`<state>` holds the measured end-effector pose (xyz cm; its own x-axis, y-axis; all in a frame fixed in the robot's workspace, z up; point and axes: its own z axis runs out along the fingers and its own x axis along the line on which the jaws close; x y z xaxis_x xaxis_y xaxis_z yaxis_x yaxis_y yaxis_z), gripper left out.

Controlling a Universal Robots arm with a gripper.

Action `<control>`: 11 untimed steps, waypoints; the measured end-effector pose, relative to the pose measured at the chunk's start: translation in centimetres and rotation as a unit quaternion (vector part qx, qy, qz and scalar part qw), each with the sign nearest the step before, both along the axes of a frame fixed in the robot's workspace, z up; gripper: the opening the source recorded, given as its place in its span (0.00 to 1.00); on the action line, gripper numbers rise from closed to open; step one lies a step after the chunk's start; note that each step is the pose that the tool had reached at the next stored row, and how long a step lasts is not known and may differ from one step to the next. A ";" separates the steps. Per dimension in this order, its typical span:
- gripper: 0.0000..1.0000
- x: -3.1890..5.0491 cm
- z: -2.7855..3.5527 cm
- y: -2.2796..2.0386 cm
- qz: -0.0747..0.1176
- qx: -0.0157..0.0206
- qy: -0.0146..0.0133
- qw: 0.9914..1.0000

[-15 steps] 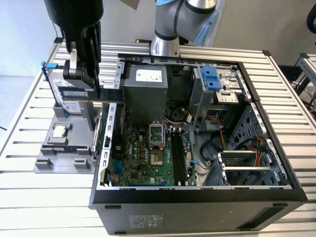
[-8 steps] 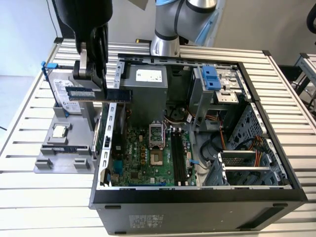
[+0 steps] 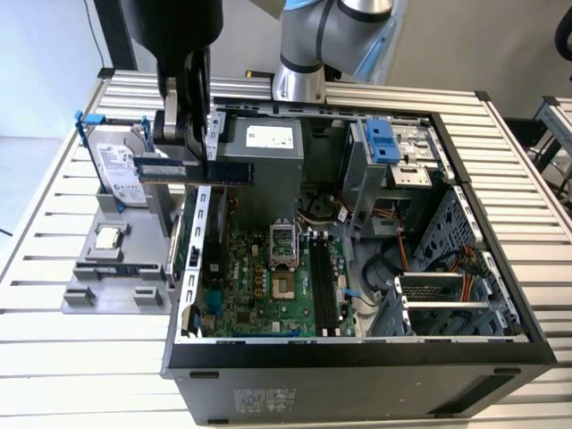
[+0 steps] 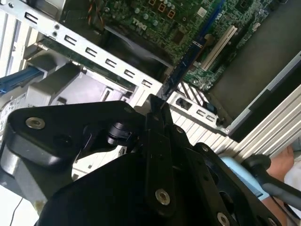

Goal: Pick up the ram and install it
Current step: 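Pick up the ram and move it above insertion slot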

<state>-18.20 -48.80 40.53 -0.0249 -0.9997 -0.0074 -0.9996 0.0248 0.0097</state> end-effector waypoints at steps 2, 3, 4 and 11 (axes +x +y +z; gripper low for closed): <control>0.00 0.38 0.00 0.00 0.000 0.000 0.000 1.000; 0.00 0.56 0.00 0.00 0.000 0.000 0.000 1.000; 0.00 0.76 0.00 0.00 0.000 0.000 0.000 1.000; 0.00 2.07 0.00 0.00 0.000 0.000 0.000 1.000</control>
<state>-16.13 -48.80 40.54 -0.0249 -0.9997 -0.0074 -0.9996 0.0248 0.0099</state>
